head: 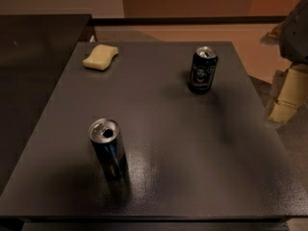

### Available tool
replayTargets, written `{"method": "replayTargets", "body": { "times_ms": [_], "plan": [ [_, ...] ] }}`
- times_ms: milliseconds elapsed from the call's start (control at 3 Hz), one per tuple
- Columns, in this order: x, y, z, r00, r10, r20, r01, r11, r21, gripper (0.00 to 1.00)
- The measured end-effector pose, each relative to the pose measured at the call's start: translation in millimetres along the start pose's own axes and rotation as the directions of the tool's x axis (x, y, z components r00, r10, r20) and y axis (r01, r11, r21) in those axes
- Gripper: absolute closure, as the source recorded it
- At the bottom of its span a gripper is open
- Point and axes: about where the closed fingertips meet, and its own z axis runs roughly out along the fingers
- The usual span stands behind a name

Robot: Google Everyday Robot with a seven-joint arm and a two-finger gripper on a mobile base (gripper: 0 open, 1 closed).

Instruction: Move pepsi can near redbull can

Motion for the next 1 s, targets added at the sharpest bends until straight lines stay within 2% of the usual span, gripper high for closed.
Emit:
{"method": "replayTargets", "body": {
  "times_ms": [333, 667, 1000],
  "plan": [
    [0.0, -0.1, 0.0, 1.0, 0.0, 0.0, 0.0, 1.0, 0.0, 0.0],
    [-5.0, -9.1, 8.7, 0.999, 0.032, 0.028, -0.032, 0.9995, 0.004, 0.0],
    [-12.0, -29.2, 24.6, 0.993, 0.082, 0.081, -0.083, 0.9965, 0.007, 0.0]
  ]
}}
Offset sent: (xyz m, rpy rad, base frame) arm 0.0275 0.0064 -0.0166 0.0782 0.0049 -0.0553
